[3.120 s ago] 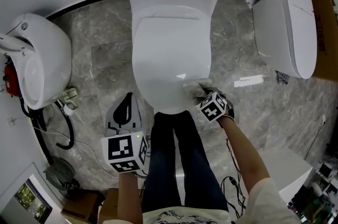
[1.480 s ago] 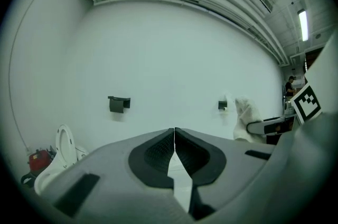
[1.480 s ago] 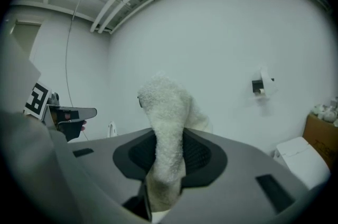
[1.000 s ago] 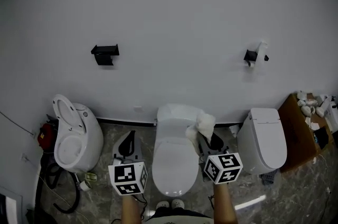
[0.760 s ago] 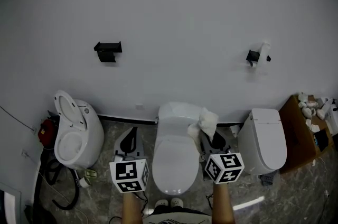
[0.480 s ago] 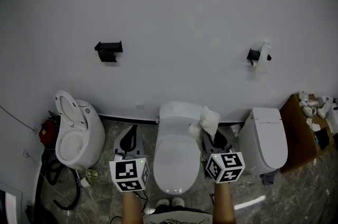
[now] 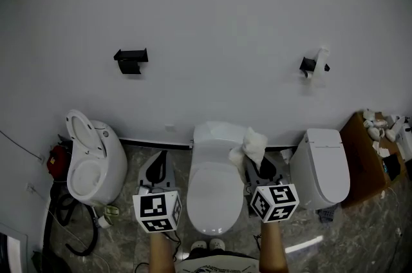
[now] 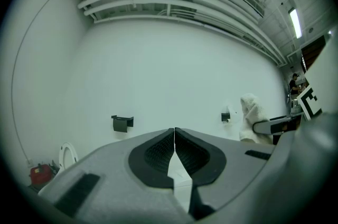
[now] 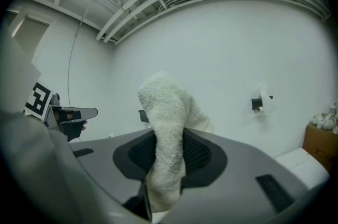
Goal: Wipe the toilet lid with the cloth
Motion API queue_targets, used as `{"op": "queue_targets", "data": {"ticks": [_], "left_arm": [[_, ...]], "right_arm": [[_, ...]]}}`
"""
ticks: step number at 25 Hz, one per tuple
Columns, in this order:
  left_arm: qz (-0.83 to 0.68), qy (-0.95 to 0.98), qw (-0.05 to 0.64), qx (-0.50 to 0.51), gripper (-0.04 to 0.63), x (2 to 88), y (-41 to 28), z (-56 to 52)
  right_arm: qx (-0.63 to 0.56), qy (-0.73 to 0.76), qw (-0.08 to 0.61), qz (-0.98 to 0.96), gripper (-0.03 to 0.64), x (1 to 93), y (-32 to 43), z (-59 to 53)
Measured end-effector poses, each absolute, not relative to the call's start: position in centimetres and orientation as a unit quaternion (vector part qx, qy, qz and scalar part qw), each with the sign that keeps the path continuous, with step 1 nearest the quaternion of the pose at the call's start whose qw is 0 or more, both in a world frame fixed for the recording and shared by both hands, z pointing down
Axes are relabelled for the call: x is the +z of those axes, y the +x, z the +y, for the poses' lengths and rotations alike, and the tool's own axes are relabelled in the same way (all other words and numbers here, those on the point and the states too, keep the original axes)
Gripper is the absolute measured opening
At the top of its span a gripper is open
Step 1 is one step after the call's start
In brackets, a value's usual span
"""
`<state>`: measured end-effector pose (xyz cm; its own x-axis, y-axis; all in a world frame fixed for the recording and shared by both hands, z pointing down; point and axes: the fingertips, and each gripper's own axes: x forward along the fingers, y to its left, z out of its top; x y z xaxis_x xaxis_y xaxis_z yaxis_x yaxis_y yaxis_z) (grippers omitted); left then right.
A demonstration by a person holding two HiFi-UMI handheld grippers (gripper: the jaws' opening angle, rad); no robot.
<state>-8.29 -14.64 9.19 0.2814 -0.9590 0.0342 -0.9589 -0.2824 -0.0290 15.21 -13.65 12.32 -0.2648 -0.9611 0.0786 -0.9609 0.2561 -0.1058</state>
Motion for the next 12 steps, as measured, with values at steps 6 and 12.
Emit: {"op": "queue_targets", "data": {"ticks": [6,12], "left_arm": [[0.600,-0.800,0.002,-0.022,0.009,9.12,-8.63,-14.56],[0.597,-0.802,0.000,-0.018,0.009,9.12,-8.71,-14.38]], "right_arm": [[-0.067,-0.610,0.005,0.790,0.106,12.23,15.12,-13.54],[-0.066,-0.611,0.002,0.789,0.106,12.29,15.02,-13.26]]}}
